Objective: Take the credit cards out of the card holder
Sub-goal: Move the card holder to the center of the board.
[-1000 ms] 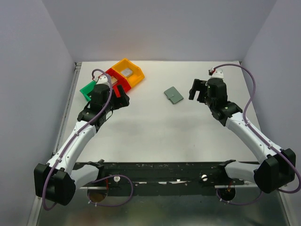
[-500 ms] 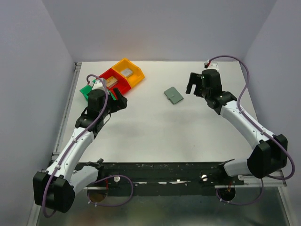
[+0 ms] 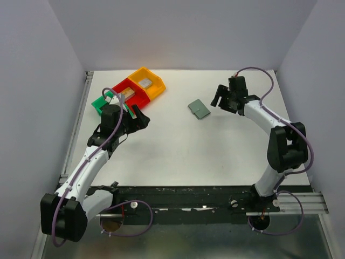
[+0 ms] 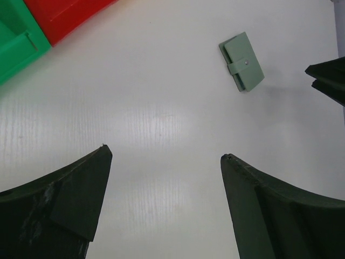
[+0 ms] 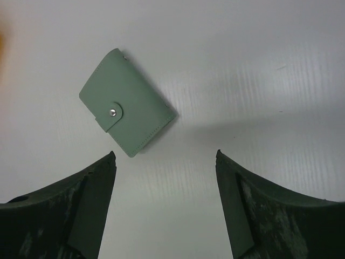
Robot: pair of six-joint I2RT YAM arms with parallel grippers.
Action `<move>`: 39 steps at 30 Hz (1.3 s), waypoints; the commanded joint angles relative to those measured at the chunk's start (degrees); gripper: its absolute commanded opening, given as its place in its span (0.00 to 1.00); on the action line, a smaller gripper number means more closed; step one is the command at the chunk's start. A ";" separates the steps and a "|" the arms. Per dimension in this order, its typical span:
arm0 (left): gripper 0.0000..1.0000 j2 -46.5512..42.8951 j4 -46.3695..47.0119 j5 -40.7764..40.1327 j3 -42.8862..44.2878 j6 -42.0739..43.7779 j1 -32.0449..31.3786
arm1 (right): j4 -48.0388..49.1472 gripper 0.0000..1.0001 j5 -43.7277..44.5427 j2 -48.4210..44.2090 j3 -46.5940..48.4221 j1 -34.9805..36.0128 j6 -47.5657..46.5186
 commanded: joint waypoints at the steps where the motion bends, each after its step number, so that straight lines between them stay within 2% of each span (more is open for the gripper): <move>1: 0.95 -0.80 0.85 2.49 -2.24 -1.30 0.27 | 0.42 0.79 -7.74 5.55 3.64 0.37 4.15; 9: 0.94 -0.36 0.85 2.50 -2.60 -1.38 0.27 | -0.10 0.71 -10.30 12.93 7.94 0.54 8.11; 15: 0.93 0.78 0.76 2.58 -2.07 -1.21 0.27 | -6.16 0.72 -8.28 18.73 17.07 0.54 6.09; 18: 0.93 1.13 0.59 2.06 -2.07 -1.65 0.27 | -10.99 0.75 -7.75 22.60 22.61 0.63 5.74; 28: 0.91 3.24 0.59 2.76 -1.10 -1.91 0.27 | -20.75 0.77 -10.12 32.18 35.01 0.98 6.44; 39: 0.91 3.86 1.82 3.46 -1.72 -3.41 0.27 | -25.68 0.77 -11.36 36.59 40.74 4.50 4.07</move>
